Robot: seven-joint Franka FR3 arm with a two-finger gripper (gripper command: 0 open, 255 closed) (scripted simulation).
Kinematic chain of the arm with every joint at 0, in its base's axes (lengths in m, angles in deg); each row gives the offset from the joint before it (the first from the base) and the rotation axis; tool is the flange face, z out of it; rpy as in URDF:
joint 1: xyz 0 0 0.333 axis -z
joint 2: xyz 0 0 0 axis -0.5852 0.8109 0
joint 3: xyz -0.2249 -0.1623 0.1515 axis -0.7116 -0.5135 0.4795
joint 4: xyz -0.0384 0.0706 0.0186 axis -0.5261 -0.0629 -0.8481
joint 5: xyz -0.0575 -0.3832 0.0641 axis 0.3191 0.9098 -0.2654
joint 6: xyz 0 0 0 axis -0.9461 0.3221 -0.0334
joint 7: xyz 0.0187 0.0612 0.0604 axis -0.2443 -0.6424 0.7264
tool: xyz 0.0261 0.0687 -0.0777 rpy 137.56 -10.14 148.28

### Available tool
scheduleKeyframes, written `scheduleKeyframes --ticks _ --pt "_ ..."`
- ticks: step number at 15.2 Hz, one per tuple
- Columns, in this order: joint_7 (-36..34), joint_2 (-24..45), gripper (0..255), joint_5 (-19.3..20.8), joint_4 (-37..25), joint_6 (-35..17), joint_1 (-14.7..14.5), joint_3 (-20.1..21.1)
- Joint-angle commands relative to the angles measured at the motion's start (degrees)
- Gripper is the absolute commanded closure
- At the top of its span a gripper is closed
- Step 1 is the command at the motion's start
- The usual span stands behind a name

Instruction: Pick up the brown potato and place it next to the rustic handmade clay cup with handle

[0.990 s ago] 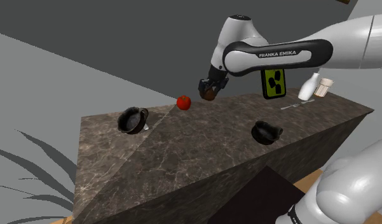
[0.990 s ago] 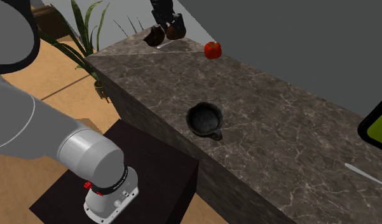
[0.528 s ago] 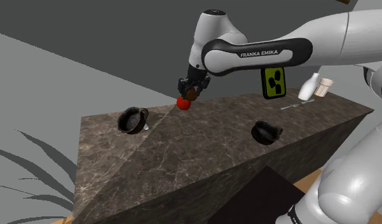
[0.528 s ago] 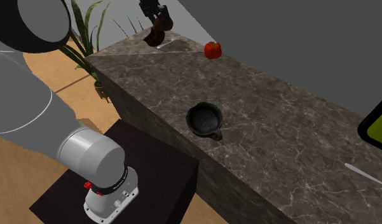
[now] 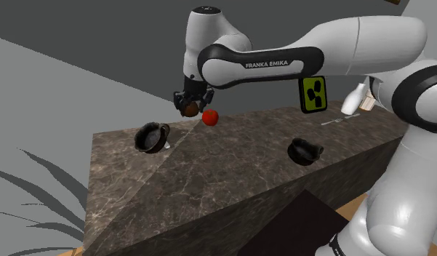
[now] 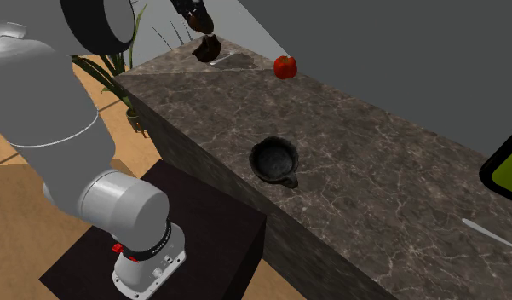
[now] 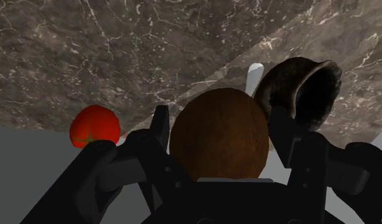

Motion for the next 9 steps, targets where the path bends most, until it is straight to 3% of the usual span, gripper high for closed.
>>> scheduleKeyframes --ticks 1,5,9 --pt "-2.3 3.7 255 1.6 -5.2 2.3 -1.8 0.8" --pt "-6.4 13.6 255 5.5 -19.1 7.9 -7.0 1.7" --pt "-7.2 13.3 255 5.6 -15.6 4.8 -6.7 1.5"
